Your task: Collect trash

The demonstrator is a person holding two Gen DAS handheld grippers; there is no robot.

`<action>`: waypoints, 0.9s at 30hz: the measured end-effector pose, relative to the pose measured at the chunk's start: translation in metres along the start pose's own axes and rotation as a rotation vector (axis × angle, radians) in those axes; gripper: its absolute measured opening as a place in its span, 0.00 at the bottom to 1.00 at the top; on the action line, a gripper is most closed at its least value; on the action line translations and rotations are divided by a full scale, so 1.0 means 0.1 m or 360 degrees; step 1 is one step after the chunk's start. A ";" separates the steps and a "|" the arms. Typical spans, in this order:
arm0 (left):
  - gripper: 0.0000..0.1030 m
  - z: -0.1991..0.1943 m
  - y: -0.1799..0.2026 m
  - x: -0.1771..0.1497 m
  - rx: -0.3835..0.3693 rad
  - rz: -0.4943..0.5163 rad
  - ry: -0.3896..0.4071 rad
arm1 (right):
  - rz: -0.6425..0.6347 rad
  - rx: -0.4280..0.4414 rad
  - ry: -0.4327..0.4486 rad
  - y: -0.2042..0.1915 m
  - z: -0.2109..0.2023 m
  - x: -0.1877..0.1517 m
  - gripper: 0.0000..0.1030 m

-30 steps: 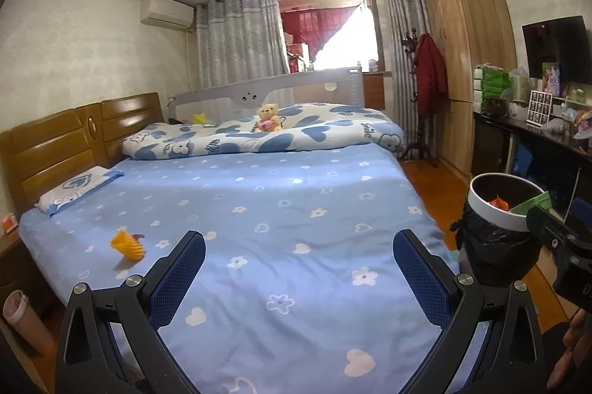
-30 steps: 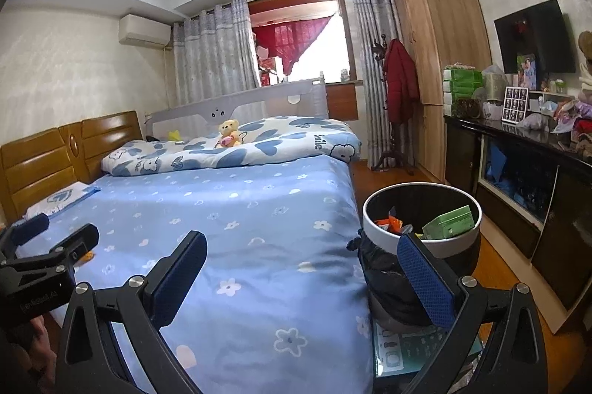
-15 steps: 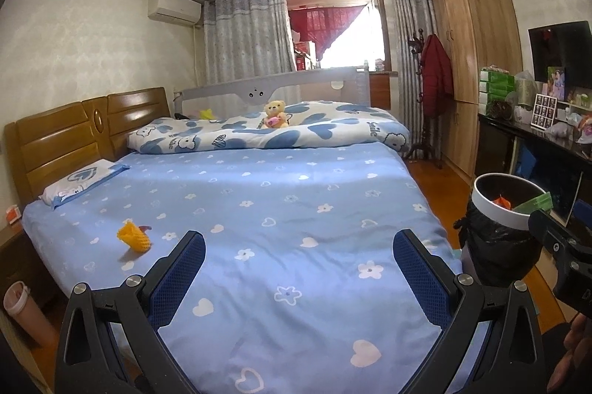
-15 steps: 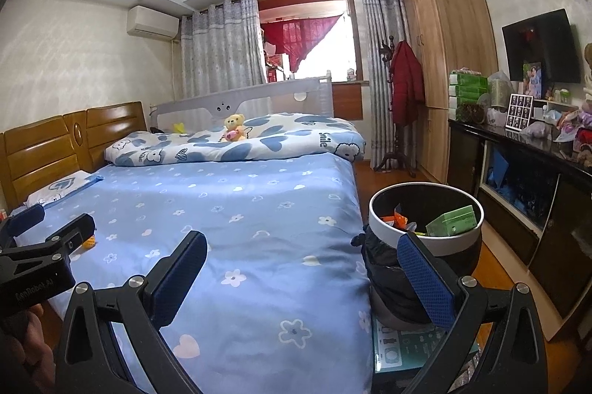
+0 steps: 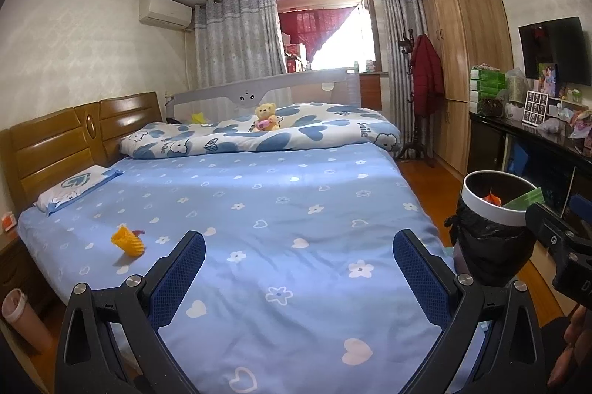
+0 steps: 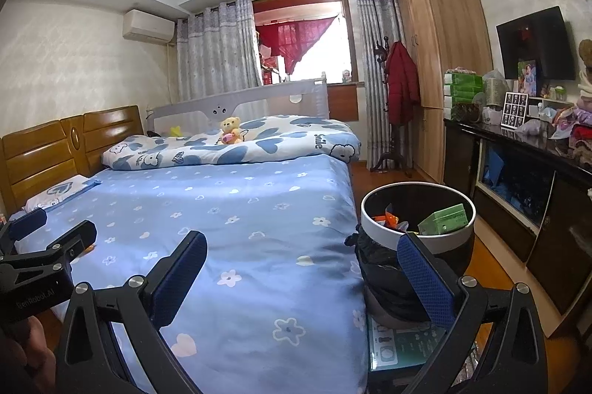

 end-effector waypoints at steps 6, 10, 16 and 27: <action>1.00 -0.02 0.01 -0.02 0.0004 0.0005 -0.0006 | 0.0006 -0.0002 -0.0004 0.01 -0.01 -0.02 1.00; 1.00 -0.02 0.01 0.00 0.0007 0.0008 0.0003 | 0.0007 0.0000 -0.0004 0.02 -0.01 -0.02 1.00; 1.00 -0.02 0.02 -0.03 -0.0002 0.0011 0.0001 | 0.0009 0.0002 -0.0004 0.03 -0.01 -0.02 1.00; 1.00 -0.04 0.01 -0.05 -0.0010 0.0011 0.0005 | 0.0004 0.0006 0.0003 -0.01 -0.02 -0.02 1.00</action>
Point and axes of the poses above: each gripper's, at about its wrist camera, not at the fingertips, and z roughly the way its jaws point, y to its right, x to its top, the point moved 2 cm from there along z, roughly the way its jaws point, and after that the axes turned 12 degrees about x, right-handed, at the moved point
